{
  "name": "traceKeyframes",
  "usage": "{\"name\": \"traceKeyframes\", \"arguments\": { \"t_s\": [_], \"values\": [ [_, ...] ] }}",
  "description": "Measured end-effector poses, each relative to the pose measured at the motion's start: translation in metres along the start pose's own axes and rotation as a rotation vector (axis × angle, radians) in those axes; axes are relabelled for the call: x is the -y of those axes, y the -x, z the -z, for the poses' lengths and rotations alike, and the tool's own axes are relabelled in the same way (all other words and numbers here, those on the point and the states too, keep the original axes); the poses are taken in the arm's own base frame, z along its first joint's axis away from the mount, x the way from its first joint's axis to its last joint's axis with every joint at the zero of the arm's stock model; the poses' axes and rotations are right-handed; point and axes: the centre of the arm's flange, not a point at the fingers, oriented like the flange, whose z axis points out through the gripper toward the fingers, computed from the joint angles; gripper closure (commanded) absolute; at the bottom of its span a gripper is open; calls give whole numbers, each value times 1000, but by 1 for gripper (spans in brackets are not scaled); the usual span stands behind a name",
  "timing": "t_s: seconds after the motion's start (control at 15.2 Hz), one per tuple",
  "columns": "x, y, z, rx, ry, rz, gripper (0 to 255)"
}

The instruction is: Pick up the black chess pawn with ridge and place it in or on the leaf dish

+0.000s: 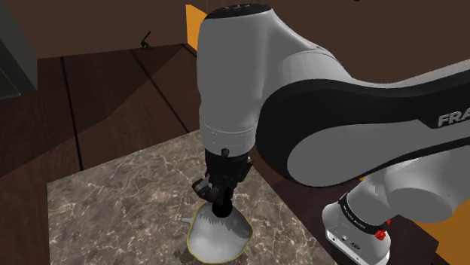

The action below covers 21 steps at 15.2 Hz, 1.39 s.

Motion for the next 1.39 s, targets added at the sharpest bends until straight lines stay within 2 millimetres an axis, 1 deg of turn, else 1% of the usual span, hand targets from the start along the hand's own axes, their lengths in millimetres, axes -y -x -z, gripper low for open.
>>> {"name": "traceKeyframes", "arguments": {
  "t_s": [0.13,0.26,1.12,1.39],
  "values": [
    [11,4,-6,1,0,-1,255],
    [14,5,-16,1,0,-1,255],
    [13,-2,-83,1,-1,-2,255],
    [14,-2,-86,1,-1,-2,255]
  ]
}}
